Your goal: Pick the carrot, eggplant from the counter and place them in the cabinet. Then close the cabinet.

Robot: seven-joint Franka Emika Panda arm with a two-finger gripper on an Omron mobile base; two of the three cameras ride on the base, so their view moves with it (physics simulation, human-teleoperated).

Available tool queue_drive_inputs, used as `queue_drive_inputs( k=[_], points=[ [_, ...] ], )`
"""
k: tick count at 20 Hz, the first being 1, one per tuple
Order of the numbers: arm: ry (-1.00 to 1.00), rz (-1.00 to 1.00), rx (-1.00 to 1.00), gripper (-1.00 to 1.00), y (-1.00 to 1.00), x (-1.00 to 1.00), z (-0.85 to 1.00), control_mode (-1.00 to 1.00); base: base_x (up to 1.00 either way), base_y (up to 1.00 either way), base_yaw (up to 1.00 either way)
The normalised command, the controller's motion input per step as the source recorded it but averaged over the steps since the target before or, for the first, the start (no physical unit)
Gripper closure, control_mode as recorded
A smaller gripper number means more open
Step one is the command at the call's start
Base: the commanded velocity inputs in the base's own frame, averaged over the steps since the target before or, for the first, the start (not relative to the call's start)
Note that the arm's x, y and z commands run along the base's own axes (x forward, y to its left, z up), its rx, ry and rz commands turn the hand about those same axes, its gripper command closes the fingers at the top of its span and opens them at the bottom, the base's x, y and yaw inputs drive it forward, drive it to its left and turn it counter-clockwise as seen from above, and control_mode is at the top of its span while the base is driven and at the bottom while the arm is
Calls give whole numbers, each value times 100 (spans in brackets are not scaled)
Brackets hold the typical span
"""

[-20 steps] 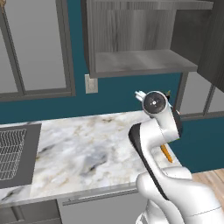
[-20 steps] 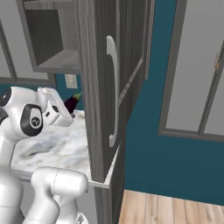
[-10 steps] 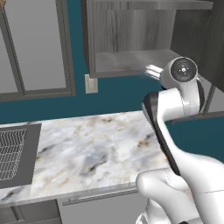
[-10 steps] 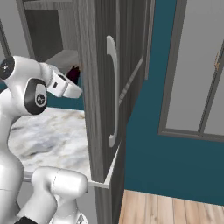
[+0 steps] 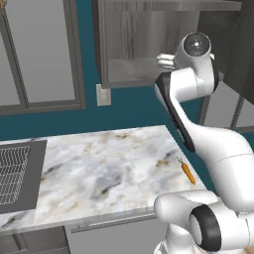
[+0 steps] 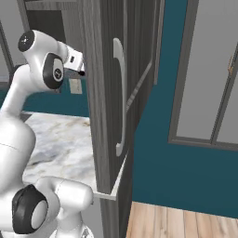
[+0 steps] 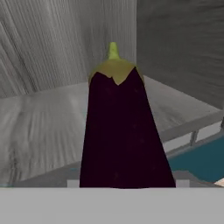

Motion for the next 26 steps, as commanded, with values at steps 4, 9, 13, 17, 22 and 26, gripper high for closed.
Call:
queue_drive_inputs(
  k=[4, 9, 13, 17, 22, 26],
  points=[
    [4, 4, -8, 100, -5, 100, 0, -100, 0, 0, 0],
    [2, 1, -12, 100, -10, 100, -13, -100, 0, 0, 0],
    [0, 4, -10, 100, -23, 100, -27, -100, 0, 0, 0],
    [-2, 7, -10, -100, -24, 71, -39, -100, 0, 0, 0],
    [-18, 10, -2, -100, -6, -29, -36, -100, 0, 0, 0],
    [-21, 3, -2, -100, 24, -64, -25, -100, 0, 0, 0]
  ],
)
